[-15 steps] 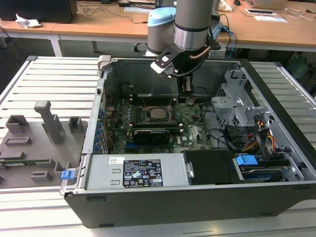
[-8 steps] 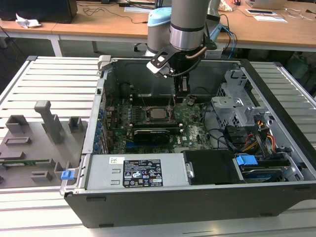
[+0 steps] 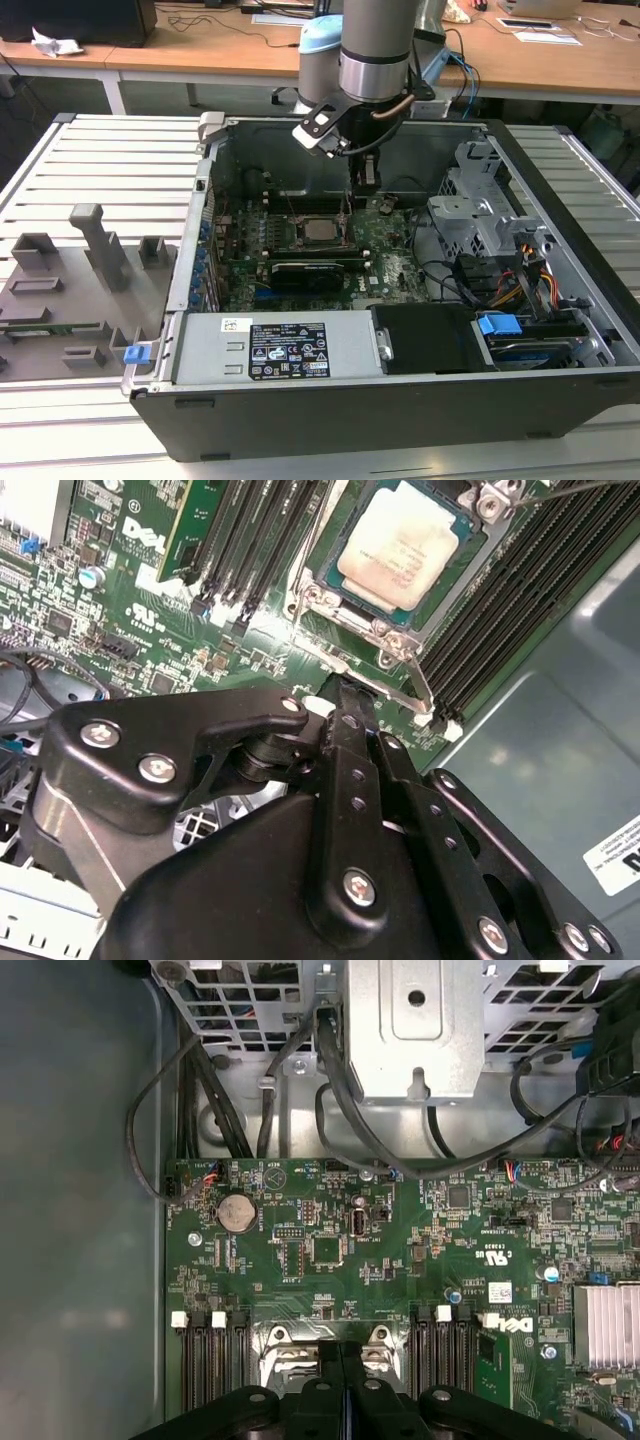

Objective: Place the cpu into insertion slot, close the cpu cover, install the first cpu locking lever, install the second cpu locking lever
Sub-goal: 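Close the cpu cover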

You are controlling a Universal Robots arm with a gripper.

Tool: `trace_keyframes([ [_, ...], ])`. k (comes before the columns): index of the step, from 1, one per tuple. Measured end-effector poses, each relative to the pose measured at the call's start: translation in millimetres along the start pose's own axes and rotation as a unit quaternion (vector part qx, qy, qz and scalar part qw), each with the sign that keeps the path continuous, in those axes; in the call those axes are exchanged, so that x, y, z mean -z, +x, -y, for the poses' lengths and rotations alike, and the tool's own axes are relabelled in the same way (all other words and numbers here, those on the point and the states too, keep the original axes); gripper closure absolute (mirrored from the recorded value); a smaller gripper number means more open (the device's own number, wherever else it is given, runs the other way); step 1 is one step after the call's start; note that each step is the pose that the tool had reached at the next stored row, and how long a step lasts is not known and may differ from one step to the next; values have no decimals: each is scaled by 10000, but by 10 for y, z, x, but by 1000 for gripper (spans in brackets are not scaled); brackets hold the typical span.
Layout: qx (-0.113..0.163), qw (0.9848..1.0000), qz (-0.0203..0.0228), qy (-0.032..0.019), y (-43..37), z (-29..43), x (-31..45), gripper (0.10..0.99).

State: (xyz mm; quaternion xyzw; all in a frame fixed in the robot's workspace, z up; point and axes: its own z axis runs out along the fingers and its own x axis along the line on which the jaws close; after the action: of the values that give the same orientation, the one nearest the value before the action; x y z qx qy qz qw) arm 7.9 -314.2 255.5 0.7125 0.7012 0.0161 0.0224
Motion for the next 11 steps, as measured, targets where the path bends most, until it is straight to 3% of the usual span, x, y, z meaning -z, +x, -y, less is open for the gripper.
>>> trace_keyframes([
  [11, 0, 10000, -1, -3, -3, 235, -16, 980],
])
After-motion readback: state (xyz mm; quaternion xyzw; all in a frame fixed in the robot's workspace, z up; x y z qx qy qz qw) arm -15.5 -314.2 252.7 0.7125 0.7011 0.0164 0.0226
